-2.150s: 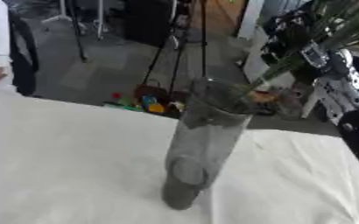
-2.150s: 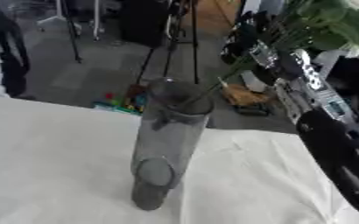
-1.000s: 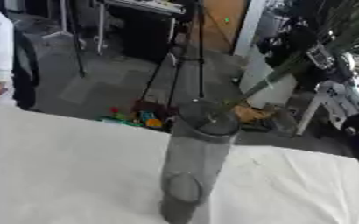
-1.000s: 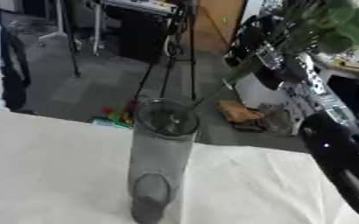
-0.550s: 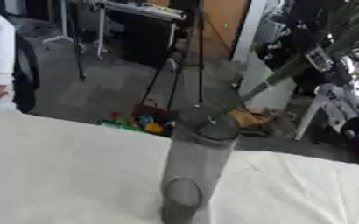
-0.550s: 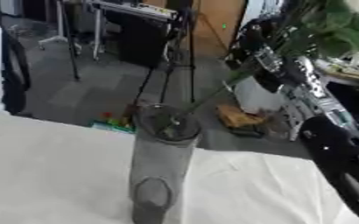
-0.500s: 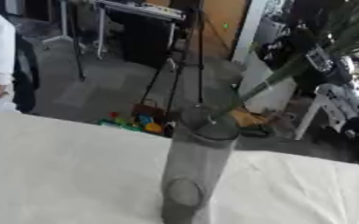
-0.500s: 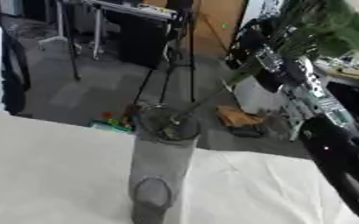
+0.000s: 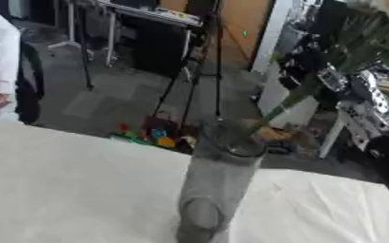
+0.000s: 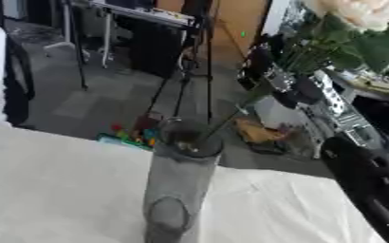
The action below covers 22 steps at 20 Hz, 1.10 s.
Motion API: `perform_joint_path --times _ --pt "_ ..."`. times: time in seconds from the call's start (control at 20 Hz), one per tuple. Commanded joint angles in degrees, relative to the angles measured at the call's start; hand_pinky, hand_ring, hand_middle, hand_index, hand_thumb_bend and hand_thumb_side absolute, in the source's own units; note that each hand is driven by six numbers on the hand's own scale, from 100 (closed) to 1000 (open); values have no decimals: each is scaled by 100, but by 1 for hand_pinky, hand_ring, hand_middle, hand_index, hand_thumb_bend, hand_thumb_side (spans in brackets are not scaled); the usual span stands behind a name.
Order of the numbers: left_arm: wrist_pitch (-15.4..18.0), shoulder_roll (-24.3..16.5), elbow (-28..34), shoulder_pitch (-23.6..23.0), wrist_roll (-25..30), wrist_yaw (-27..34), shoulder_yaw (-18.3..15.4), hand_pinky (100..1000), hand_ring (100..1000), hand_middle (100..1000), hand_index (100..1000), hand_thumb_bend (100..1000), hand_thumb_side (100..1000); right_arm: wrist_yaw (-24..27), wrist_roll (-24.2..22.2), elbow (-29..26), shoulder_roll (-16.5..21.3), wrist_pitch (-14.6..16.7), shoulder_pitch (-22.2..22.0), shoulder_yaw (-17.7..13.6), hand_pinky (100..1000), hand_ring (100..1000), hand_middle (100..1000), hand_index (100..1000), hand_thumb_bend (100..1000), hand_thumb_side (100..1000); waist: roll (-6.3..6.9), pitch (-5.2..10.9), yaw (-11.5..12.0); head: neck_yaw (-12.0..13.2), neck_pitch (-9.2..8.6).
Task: Arrange flowers into the vase.
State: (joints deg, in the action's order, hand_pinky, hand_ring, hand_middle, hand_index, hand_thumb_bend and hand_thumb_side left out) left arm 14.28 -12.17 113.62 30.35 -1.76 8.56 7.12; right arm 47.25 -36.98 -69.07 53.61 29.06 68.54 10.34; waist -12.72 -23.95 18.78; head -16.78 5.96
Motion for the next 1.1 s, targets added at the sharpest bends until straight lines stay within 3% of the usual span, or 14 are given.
perform_joint_path --times 0.05,0.1,0.35,0.7,0.95,1.1 --pt "-9 -114 98 71 1 8 -49 712 668 881 929 326 989 -105 -1499 -17 137 1544 86 -37 100 100 100 100 112 324 47 178 -6 -4 -74" --pt "-9 -114 98 71 0 8 -50 712 668 880 929 327 987 -113 -1499 -14 136 1543 86 -35 100 219 100 100 117 330 47 178 -6 -4 -75" --pt "-18 -104 98 79 4 9 -43 712 668 880 929 328 988 -247 -1499 -13 88 1366 116 40 100 267 100 100 122 328 35 180 -3 2 -136" --pt "-27 -95 98 81 2 6 -48 711 668 880 929 330 985 -404 -1499 181 58 899 81 205 100 259 100 100 104 358 9 183 2 16 -159" --pt "-36 -96 98 78 6 2 -53 712 667 880 929 332 981 -566 -1408 123 47 498 125 151 100 263 100 100 100 573 -2 192 -11 29 -176" --pt "-38 -97 98 81 9 3 -52 711 666 879 929 332 981 -599 -1288 24 58 370 118 101 100 271 100 100 100 615 -2 194 -17 37 -198"
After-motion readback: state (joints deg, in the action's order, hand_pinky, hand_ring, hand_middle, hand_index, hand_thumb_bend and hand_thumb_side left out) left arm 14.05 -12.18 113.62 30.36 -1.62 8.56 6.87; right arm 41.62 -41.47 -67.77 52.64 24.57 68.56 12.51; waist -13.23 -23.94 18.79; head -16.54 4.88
